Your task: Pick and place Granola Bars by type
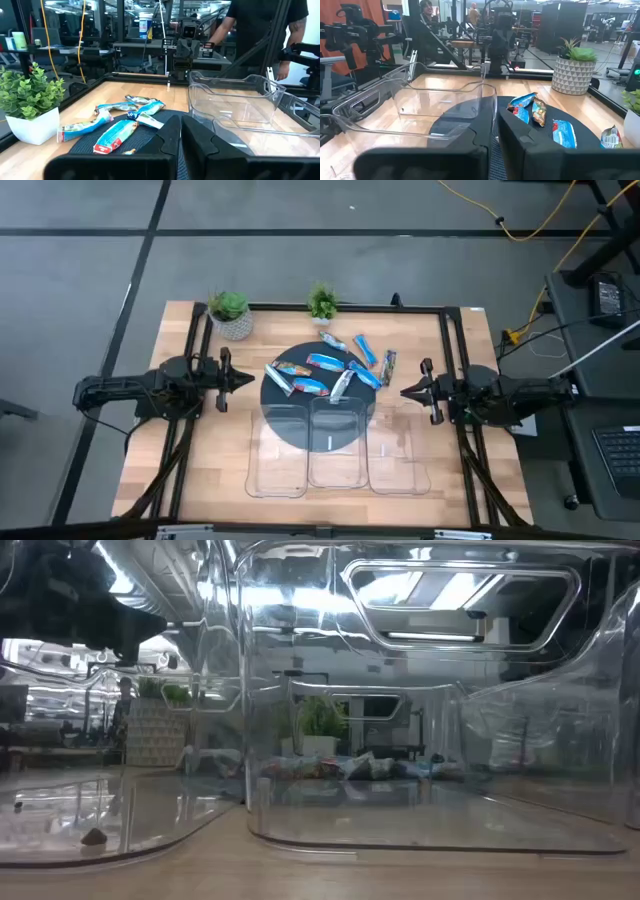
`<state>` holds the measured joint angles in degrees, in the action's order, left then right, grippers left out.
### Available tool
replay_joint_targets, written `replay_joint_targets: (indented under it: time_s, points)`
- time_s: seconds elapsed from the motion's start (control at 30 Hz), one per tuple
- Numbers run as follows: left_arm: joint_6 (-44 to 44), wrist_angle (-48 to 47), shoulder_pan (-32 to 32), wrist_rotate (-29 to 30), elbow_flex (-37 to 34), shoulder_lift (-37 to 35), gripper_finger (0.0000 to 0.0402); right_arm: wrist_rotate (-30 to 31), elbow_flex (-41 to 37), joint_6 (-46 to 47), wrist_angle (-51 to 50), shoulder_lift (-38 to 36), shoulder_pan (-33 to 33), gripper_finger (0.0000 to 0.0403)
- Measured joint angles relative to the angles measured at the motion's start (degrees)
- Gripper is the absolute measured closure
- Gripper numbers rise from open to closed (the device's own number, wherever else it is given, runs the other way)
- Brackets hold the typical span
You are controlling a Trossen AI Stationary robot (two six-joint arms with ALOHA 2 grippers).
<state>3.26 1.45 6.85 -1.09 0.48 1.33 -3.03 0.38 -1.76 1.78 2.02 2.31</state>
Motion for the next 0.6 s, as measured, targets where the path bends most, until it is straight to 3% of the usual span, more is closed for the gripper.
replay_joint_targets:
  time_s: [0.6]
  points:
    - [0.0,0.0,0.0,0.0,0.0,0.0,0.0388,0.0,0.0,-0.1,0.0,0.0,0.0,0.0371]
